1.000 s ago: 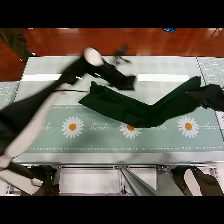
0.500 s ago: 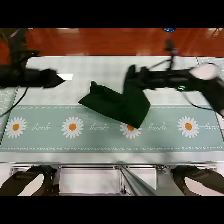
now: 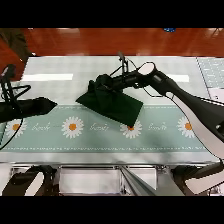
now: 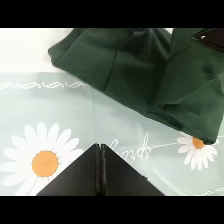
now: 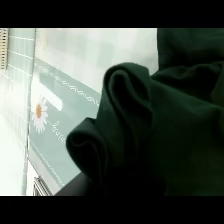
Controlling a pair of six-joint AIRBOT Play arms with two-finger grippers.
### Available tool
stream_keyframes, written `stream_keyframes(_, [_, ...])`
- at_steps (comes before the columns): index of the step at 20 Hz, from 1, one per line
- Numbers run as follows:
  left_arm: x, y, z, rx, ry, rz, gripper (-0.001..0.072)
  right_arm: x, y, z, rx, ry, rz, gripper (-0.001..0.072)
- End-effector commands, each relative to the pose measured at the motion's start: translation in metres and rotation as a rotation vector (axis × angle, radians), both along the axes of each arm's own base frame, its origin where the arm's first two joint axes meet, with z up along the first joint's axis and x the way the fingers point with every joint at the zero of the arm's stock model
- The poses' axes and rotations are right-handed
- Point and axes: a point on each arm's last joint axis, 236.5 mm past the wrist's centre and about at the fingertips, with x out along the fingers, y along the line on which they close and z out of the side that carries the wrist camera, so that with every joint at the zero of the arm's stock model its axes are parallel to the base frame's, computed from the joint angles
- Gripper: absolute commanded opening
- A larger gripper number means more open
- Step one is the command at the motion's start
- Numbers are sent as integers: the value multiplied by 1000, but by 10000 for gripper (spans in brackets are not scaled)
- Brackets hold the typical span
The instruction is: Fold the shirts.
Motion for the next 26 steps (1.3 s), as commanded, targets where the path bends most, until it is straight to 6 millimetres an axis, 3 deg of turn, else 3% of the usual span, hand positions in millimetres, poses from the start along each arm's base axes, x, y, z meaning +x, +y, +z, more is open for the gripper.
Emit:
stream_keyframes(1, [-3, -1, -10, -21, 14, 13, 25, -1, 11, -17, -6, 17, 19, 93])
stream_keyframes(2, [-2, -1, -12, -22, 15, 17, 25, -2, 13, -20, -9, 19, 21, 327])
stream_keyframes(3, [-3, -1, -14, -23, 23, 17, 25, 0, 13, -20, -11, 9, 18, 409])
stream_keyframes(6, [0, 1, -21, -21, 36, 26, 25, 12, 2, -1, 34, 9, -24, 407])
stream_keyframes(8, [16, 11, -20, -11, -5, 76, 25, 22, -31, 30, 64, -3, -35, 407])
stream_keyframes(10, [26, 21, -14, -20, -25, 117, 25, 20, -86, 71, 60, -40, -11, 407])
stream_keyframes(11, [26, 23, -12, -21, -24, 123, 25, 14, -123, 87, -10, -87, -2, 407])
stream_keyframes(14, [11, 18, -15, -28, 25, 90, 25, -12, -251, 95, -409, -175, -141, 411])
stream_keyframes(16, [4, 12, -18, -45, 56, 67, 25, -49, -320, 74, -594, -156, -288, 417])
stream_keyframes(17, [3, 10, -20, -45, 60, 63, 25, -66, -342, 55, -620, -135, -390, 417])
stream_keyframes(19, [1, 6, -23, -46, 65, 52, 25, -94, -363, 13, -596, -74, -554, 417])
stream_keyframes(23, [-3, -2, -28, -45, 73, 26, 25, -133, -343, -64, -473, 125, -588, 418])
stream_keyframes(26, [-4, -2, -32, -45, 79, 29, 25, -134, -320, -83, -377, 196, -537, 418])
